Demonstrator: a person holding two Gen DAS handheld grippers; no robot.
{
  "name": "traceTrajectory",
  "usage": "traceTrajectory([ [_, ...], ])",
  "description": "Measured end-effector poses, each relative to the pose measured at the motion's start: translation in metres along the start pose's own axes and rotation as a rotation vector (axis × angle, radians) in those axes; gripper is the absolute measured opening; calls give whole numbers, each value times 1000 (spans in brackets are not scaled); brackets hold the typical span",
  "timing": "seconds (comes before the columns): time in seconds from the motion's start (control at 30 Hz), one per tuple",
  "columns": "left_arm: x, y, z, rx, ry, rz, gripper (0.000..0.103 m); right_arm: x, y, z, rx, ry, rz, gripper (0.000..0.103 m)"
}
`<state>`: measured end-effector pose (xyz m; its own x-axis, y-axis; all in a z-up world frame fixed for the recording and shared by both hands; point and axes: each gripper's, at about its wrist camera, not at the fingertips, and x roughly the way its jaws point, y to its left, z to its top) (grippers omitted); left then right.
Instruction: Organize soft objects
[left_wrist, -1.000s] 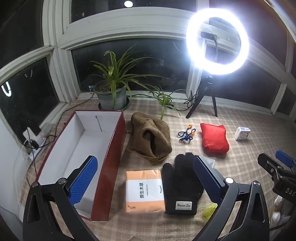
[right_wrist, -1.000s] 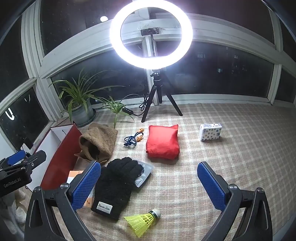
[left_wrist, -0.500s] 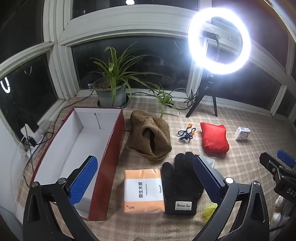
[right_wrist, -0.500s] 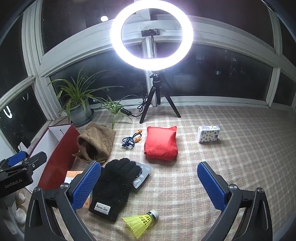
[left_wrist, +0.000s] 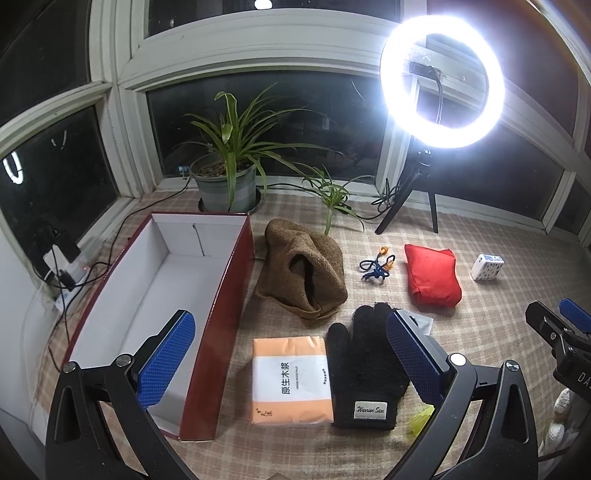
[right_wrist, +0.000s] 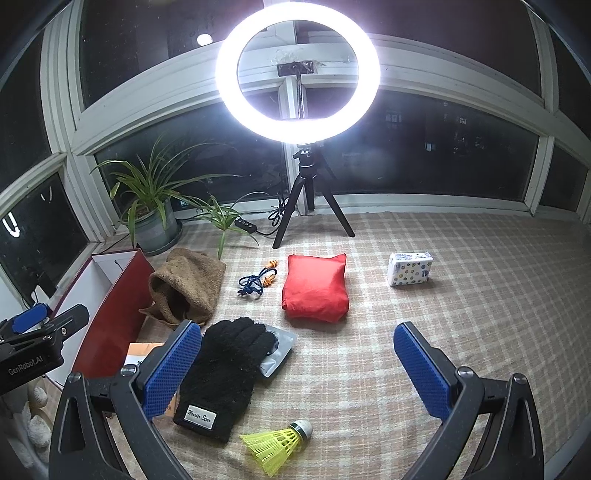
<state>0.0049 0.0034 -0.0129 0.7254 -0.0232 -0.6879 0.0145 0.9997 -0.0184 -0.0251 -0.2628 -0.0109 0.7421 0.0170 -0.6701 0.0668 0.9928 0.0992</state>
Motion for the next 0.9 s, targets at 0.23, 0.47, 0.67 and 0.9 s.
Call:
traceTrajectory([
  [0.23,-1,1,0,-4,-4,3,103,-1,0,0,1,-2,-4,103],
  [0.47,-1,1,0,-4,-3,3,103,-1,-2,1,0,-3,-5,103],
  [0.67,-2,1,1,-5,-6,2,103,-1,-2,2,0,-4,-7,103],
  [0.9,-2,-1,2,-5,0,0,103,-2,-2,2,-1,-5,-9,103],
])
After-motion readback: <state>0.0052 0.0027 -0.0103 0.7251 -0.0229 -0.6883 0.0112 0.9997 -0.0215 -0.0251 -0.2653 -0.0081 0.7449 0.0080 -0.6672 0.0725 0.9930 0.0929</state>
